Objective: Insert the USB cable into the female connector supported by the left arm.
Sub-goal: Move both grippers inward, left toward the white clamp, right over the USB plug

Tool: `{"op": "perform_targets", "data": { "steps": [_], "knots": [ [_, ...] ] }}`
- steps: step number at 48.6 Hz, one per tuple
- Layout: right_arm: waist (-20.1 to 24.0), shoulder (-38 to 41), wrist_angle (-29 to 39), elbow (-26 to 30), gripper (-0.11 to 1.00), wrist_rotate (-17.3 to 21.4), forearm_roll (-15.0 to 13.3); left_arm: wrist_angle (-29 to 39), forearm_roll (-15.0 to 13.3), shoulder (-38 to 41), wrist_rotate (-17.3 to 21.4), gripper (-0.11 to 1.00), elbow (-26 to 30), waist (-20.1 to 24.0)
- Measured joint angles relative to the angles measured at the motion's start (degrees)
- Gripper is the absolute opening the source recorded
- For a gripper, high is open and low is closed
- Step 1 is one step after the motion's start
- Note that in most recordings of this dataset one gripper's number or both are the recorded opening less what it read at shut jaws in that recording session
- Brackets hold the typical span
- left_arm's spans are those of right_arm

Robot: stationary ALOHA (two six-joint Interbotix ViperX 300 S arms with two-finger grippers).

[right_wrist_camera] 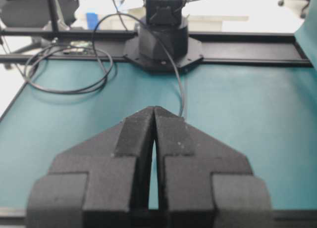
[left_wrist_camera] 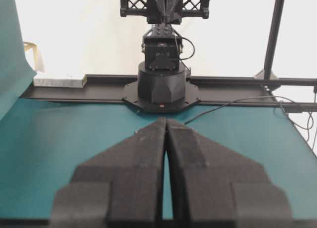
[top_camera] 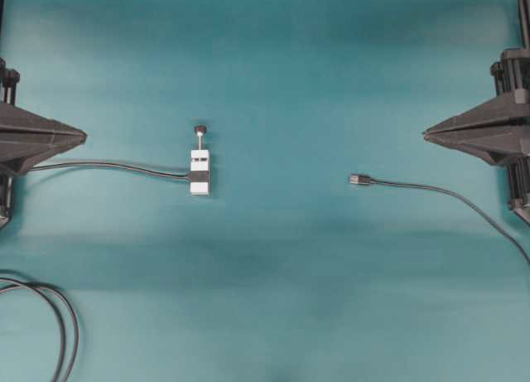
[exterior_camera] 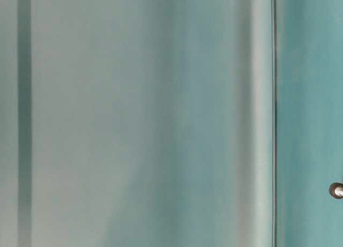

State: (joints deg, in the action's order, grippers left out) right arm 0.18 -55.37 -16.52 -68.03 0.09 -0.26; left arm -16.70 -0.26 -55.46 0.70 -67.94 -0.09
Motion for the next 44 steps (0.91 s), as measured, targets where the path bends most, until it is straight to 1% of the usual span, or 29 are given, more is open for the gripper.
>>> {"op": "perform_targets", "data": {
  "steps": [3, 6, 16, 20, 27, 31, 34, 37, 40, 44],
  "knots": [
    [0.0, 0.0, 0.0, -0.2, 0.0, 0.2, 0.0, 0.2, 0.0, 0.0, 0.1, 0.03, 0.0, 0.0],
    [0.0, 0.0, 0.0, -0.4, 0.0, 0.9, 0.0, 1.2, 0.0, 0.0, 0.1, -0.01, 0.2, -0.1],
    [0.0, 1.0, 0.9, -1.1, 0.0, 4.7, 0.0, 8.7, 0.0, 1.8, 0.3, -0.01, 1.9, 0.0],
    [0.0, 2.8, 1.1, -1.1, 0.0, 4.9, 0.0, 10.3, 0.0, 3.6, 1.0, -0.01, 2.0, 0.0],
    [0.0, 7.9, 1.1, -1.1, 0.0, 5.6, -0.1, 9.1, 0.0, 6.7, 1.5, 0.0, 1.8, 0.3],
    [-0.1, 10.3, 1.1, -1.1, 0.0, 6.2, 0.0, 6.4, -0.2, 8.3, 1.5, 0.04, 0.7, 0.6],
    [-0.6, 11.8, 1.1, -1.1, 0.0, 6.2, -0.1, 4.6, -0.7, 9.3, 1.5, 0.1, -0.4, 1.1],
    [-1.6, 13.3, 1.0, -1.6, 0.0, 6.7, -0.1, 3.3, -0.9, 10.5, 1.5, 0.23, -1.6, 1.5],
    [-2.7, 15.1, 0.8, -2.2, 0.0, 6.9, -0.1, 2.7, -1.0, 11.6, 1.5, 0.4, -2.5, 1.7],
    [-3.8, 17.0, 0.3, -2.6, 0.0, 7.1, -0.1, 2.4, -1.0, 13.3, 1.5, 0.66, -3.3, 1.6]
  ]
}}
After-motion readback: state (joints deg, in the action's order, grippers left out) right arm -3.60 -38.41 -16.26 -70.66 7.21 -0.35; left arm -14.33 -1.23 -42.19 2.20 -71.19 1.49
